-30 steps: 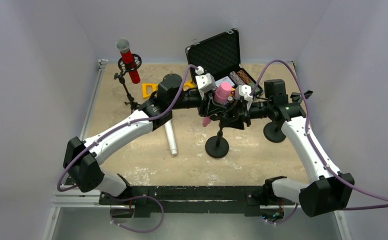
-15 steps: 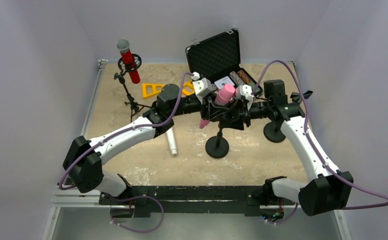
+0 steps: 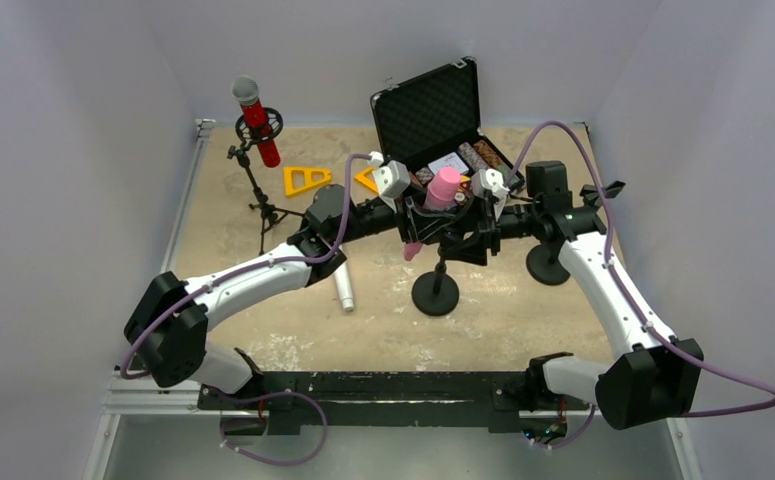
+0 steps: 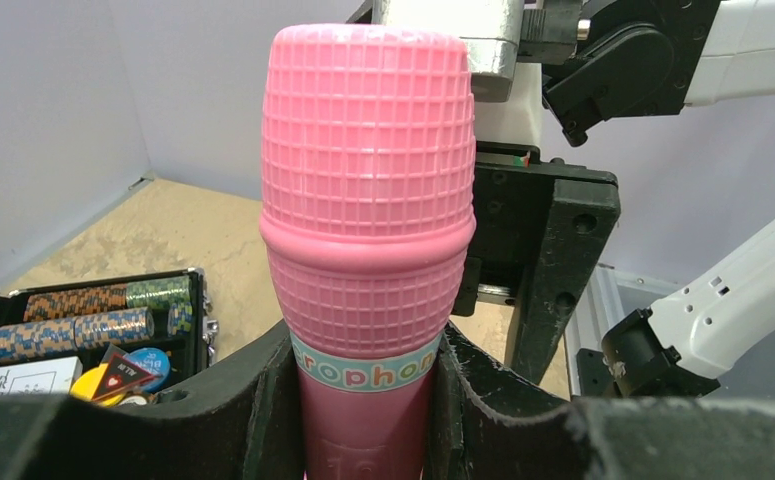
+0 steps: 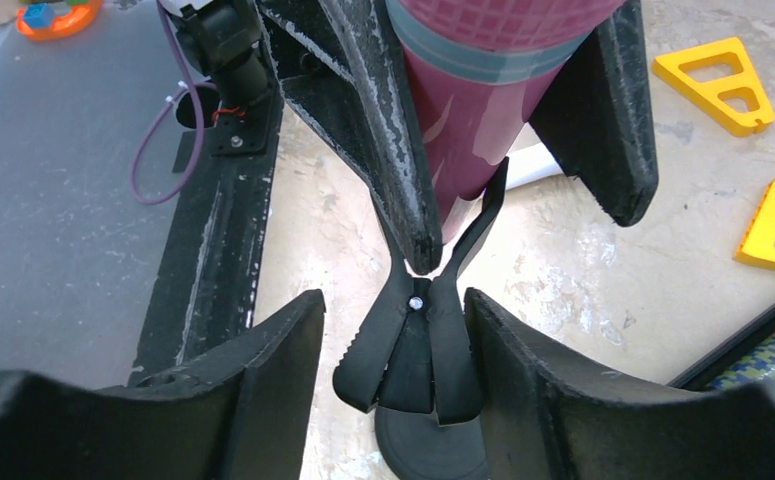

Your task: Attach the microphones to the stand

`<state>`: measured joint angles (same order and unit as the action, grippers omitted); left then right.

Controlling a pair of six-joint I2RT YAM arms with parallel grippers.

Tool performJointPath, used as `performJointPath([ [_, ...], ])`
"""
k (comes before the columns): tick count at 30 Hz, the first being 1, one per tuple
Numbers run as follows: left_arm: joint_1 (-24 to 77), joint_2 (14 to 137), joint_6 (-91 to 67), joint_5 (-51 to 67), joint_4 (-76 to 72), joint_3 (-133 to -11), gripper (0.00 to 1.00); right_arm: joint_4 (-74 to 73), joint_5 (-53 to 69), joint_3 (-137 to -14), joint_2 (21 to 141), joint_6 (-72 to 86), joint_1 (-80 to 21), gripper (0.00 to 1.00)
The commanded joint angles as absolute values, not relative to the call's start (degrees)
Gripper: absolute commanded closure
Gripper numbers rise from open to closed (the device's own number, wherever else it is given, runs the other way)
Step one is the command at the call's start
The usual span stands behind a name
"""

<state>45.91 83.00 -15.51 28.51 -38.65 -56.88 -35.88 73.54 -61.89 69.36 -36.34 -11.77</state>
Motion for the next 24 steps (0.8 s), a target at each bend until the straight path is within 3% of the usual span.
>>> performJointPath([
  [1, 46.14, 83.14, -17.78, 27.82, -42.9, -55.47, 1.0, -35.29, 76.03, -61.52, 68.8, -35.07, -11.94, 0.4],
  [5, 46.24, 84.03, -18.27, 28.58, -44.53, -55.48, 1.0, -35.52, 75.69, -61.67, 69.03, -35.28, -11.93, 0.43],
  [11, 46.76, 85.49, -18.64, 28.42, -48.14, -55.8, 1.0, -38.45, 76.17, -63.15, 70.71, -37.08, -11.95, 0.94],
  [14, 46.99, 85.98, -19.09, 27.69, -52.11, -54.85, 1.0, -38.71, 76.2, -63.19, 71.16, -36.84, -11.89, 1.0],
  [20, 48.68, 87.89, -20.35, 27.01, -55.73, -55.69, 1.0, -37.04, 76.9, -62.76, 71.35, -34.87, -11.95, 0.96],
  [21, 48.89, 88.11, -20.64, 26.8, -56.33, -55.6, 1.0, -36.39, 76.86, -62.68, 71.37, -33.81, -11.95, 0.88],
  [24, 48.95, 87.84, -21.05, 25.63, -58.31, -53.64, 1.0, -37.03, 76.53, -62.67, 70.83, -33.87, -11.44, 0.46],
])
